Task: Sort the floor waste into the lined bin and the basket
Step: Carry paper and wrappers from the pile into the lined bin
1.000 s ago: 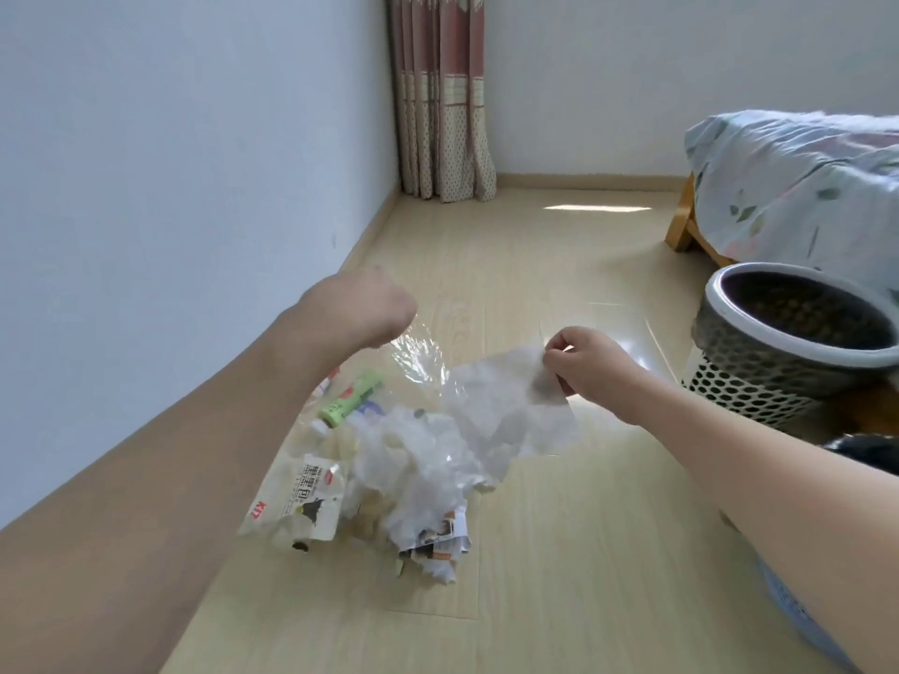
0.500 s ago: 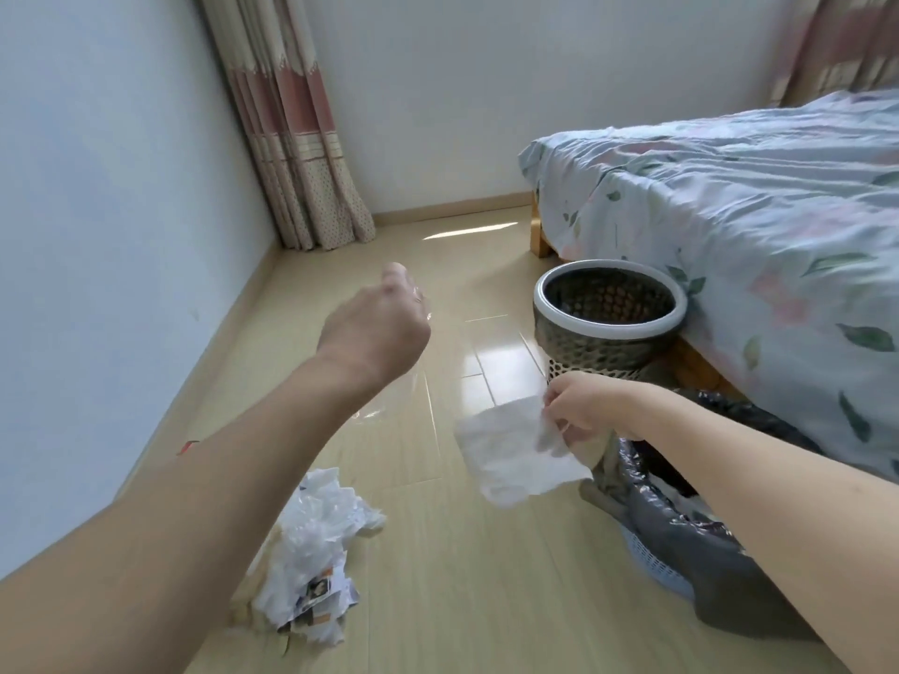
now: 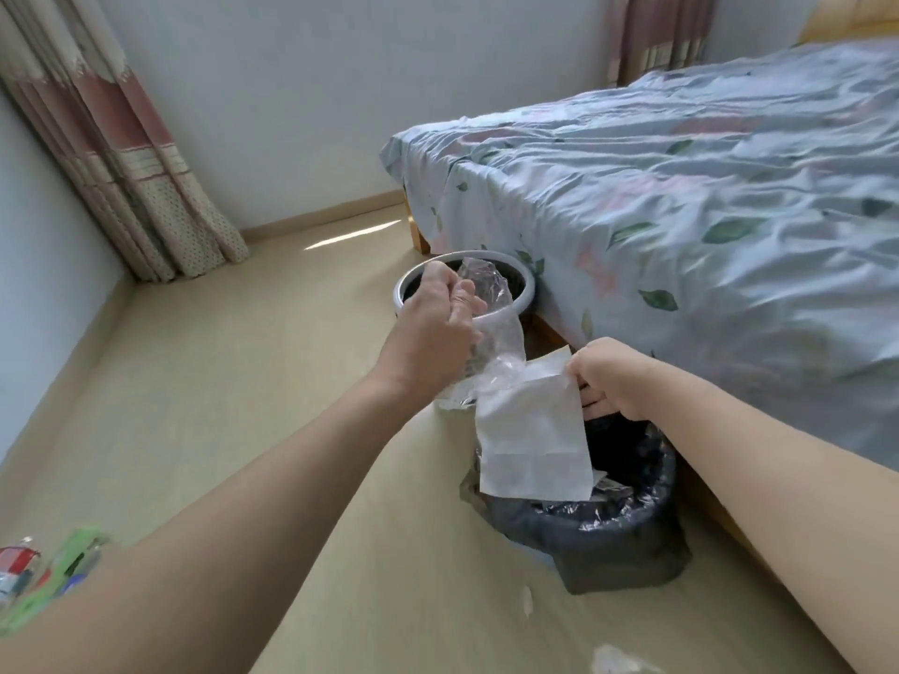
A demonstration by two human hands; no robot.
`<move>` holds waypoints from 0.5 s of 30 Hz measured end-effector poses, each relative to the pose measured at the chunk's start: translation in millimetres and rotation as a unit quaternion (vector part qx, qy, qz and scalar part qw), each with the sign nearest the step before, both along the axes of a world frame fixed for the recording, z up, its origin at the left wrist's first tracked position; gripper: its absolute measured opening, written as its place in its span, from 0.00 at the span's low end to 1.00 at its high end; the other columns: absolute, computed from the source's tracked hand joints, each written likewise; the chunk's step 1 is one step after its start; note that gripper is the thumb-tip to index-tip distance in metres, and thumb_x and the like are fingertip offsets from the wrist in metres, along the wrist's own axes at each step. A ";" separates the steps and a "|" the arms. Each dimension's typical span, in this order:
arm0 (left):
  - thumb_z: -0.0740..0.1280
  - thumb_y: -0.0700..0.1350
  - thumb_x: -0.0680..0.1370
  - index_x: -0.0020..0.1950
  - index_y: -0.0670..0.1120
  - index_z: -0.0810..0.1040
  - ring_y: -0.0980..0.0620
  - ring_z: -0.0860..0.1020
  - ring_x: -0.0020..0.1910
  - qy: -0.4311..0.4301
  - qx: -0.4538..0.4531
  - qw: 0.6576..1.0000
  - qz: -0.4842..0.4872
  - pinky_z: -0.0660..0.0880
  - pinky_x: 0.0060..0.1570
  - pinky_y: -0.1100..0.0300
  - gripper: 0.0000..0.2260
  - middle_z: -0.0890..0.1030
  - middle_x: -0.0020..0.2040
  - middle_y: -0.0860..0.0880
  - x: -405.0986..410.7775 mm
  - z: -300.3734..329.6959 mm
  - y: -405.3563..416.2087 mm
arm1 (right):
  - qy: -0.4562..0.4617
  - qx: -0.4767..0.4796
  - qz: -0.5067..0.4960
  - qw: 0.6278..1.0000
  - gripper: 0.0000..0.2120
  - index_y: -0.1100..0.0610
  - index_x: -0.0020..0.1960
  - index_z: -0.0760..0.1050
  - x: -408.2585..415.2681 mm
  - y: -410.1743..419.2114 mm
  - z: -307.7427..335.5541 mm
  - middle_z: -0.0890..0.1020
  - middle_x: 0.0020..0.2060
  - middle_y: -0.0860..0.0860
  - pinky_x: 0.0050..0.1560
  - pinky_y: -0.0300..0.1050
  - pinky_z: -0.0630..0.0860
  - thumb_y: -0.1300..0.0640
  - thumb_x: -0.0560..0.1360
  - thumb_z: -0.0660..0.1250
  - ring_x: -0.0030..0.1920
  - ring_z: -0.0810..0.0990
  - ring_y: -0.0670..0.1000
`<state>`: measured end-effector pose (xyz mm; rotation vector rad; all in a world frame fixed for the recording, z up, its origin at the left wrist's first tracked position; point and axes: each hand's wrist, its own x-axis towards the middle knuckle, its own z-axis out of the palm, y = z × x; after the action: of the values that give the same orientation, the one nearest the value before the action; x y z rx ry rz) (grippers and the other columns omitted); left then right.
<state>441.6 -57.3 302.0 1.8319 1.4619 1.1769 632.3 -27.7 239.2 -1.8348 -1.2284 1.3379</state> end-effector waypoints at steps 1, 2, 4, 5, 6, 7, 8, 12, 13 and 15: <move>0.55 0.48 0.83 0.48 0.46 0.66 0.44 0.82 0.39 0.015 -0.010 1.000 -0.016 0.80 0.38 0.43 0.07 0.82 0.48 0.46 12.1 -9.8 4.0 | 0.007 0.001 -0.032 0.999 0.12 0.62 0.56 0.72 9.9 1.2 -4.6 0.82 0.44 0.59 0.40 0.52 0.81 0.66 0.77 0.54 0.44 0.82 0.61; 0.54 0.50 0.83 0.48 0.48 0.66 0.45 0.82 0.40 0.038 -0.019 0.998 -0.035 0.80 0.41 0.42 0.07 0.82 0.48 0.47 23.8 -21.5 8.4 | 0.007 0.001 -0.055 0.998 0.11 0.62 0.55 0.73 19.7 2.1 -9.3 0.82 0.44 0.59 0.37 0.51 0.80 0.66 0.78 0.54 0.43 0.82 0.60; 0.53 0.54 0.82 0.46 0.51 0.64 0.47 0.81 0.43 0.092 -0.038 0.992 -0.082 0.79 0.44 0.42 0.08 0.81 0.48 0.49 46.0 -48.4 15.5 | 0.003 -0.007 -0.094 0.996 0.10 0.64 0.55 0.73 35.8 4.8 -19.1 0.82 0.43 0.61 0.36 0.50 0.81 0.65 0.78 0.55 0.41 0.82 0.61; 0.53 0.54 0.82 0.47 0.51 0.63 0.47 0.80 0.43 0.126 -0.046 0.985 -0.108 0.78 0.44 0.43 0.09 0.81 0.46 0.48 55.2 -62.6 18.4 | 0.002 -0.014 -0.106 0.994 0.11 0.64 0.56 0.73 42.1 5.0 -24.4 0.81 0.44 0.62 0.38 0.51 0.81 0.65 0.78 0.55 0.41 0.81 0.61; 0.53 0.54 0.82 0.47 0.49 0.63 0.47 0.79 0.41 0.162 -0.058 0.976 -0.133 0.77 0.43 0.44 0.10 0.80 0.43 0.47 64.4 -76.2 20.7 | -0.005 -0.020 -0.112 0.994 0.12 0.64 0.58 0.72 48.0 6.0 -29.9 0.81 0.47 0.63 0.42 0.53 0.82 0.64 0.78 0.55 0.43 0.81 0.61; 0.53 0.53 0.83 0.48 0.47 0.63 0.46 0.76 0.38 0.192 -0.076 0.965 -0.159 0.75 0.40 0.45 0.10 0.78 0.40 0.46 76.1 -91.4 23.2 | -0.015 -0.026 -0.113 0.993 0.13 0.64 0.60 0.72 55.6 7.7 -36.6 0.80 0.50 0.63 0.47 0.54 0.81 0.64 0.78 0.55 0.45 0.81 0.61; 0.53 0.51 0.83 0.49 0.45 0.63 0.44 0.74 0.37 0.224 -0.096 0.953 -0.178 0.72 0.39 0.46 0.10 0.76 0.39 0.45 84.6 -106.2 26.6 | -0.031 -0.027 -0.103 0.994 0.14 0.65 0.61 0.72 60.5 9.1 -41.8 0.80 0.54 0.64 0.49 0.54 0.80 0.64 0.78 0.56 0.46 0.80 0.60; 0.53 0.48 0.83 0.57 0.43 0.66 0.45 0.73 0.45 0.393 -0.222 0.856 -0.251 0.67 0.44 0.54 0.09 0.78 0.53 0.41 108.0 -158.8 36.7 | -0.143 0.022 -0.060 0.988 0.15 0.66 0.60 0.74 68.8 11.1 -57.6 0.78 0.57 0.64 0.50 0.48 0.75 0.65 0.76 0.58 0.55 0.78 0.62; 0.53 0.48 0.83 0.62 0.43 0.67 0.45 0.74 0.50 0.420 -0.271 0.820 -0.278 0.67 0.47 0.54 0.12 0.77 0.59 0.41 110.3 -169.0 37.5 | -0.167 0.033 -0.053 0.984 0.14 0.64 0.60 0.75 68.2 10.0 -60.5 0.78 0.56 0.62 0.50 0.48 0.74 0.65 0.76 0.58 0.56 0.77 0.61; 0.55 0.51 0.82 0.69 0.46 0.69 0.44 0.73 0.61 0.499 -0.319 0.743 -0.312 0.68 0.58 0.53 0.18 0.74 0.66 0.44 113.2 -184.3 40.3 | -0.192 0.036 -0.032 0.980 0.16 0.62 0.60 0.74 66.6 6.7 -68.8 0.77 0.57 0.60 0.54 0.50 0.77 0.66 0.75 0.58 0.56 0.77 0.59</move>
<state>554.8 -17.0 117.7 2.1636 1.2273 -0.7178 699.0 -21.0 170.4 -2.1249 -1.3743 0.9144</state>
